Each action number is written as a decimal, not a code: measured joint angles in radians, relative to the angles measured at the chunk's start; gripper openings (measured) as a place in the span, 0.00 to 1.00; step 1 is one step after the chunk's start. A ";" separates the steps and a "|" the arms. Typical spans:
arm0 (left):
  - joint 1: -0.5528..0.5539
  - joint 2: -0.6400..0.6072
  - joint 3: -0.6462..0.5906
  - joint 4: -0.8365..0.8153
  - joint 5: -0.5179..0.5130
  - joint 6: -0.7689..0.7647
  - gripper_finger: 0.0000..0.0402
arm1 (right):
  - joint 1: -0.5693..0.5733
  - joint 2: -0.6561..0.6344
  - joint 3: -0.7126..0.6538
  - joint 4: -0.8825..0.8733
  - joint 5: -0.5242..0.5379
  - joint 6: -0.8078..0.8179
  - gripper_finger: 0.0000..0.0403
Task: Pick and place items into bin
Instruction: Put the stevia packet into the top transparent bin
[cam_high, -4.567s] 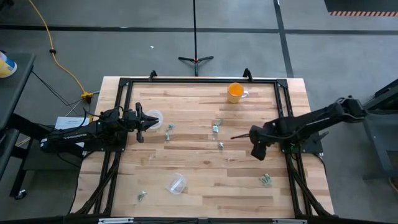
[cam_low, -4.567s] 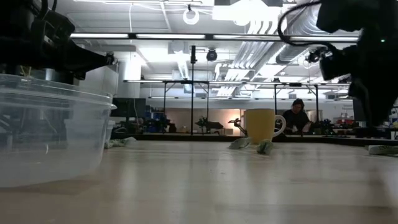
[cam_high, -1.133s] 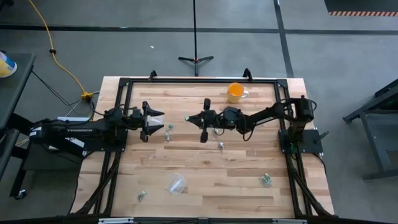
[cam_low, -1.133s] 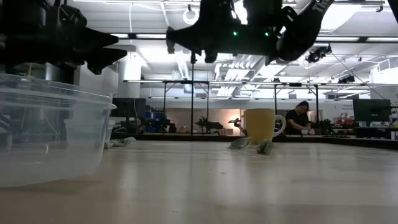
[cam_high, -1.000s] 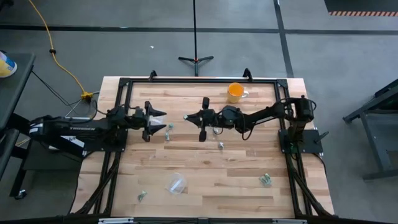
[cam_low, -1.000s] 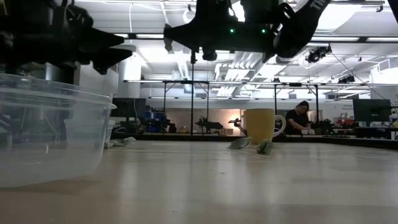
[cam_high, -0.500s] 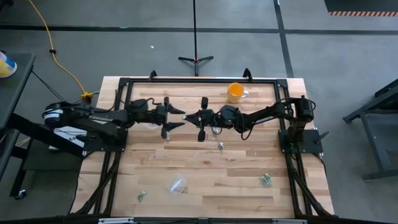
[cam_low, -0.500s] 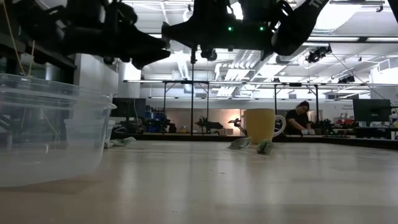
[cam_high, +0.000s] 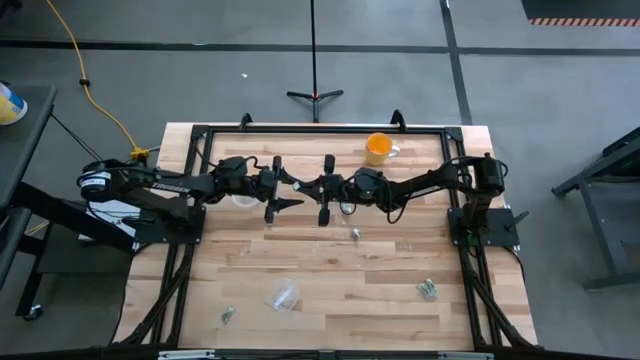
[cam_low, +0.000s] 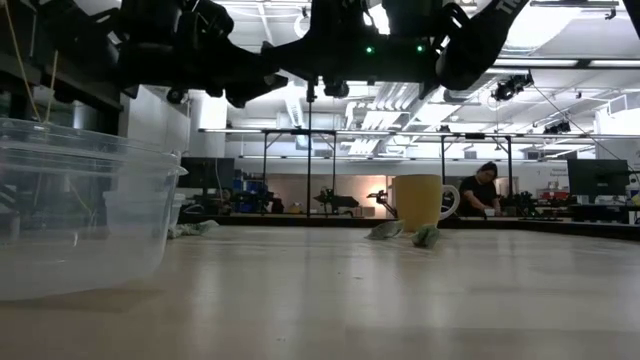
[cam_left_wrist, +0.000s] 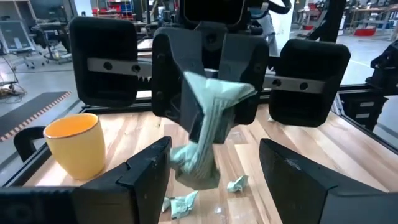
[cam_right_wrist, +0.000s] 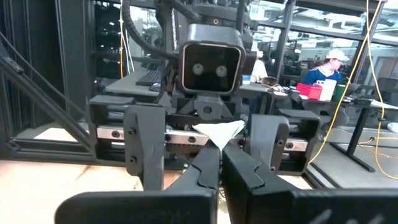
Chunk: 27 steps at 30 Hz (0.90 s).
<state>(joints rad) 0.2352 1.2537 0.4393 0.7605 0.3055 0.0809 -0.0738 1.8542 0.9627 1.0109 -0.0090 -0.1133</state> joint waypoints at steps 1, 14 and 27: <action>0.000 0.000 0.000 0.000 0.000 0.001 0.69 | 0.000 0.000 0.000 0.000 0.000 0.000 0.00; 0.000 0.000 0.000 0.000 -0.081 0.021 0.42 | 0.002 0.000 0.000 -0.013 0.000 -0.002 0.01; 0.000 -0.006 0.001 -0.010 -0.074 0.041 0.11 | 0.002 0.000 -0.001 -0.008 -0.001 -0.019 0.06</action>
<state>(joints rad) 0.2352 1.2475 0.4400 0.7500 0.2315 0.1220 -0.0715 1.8542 0.9619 1.0024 -0.0103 -0.1321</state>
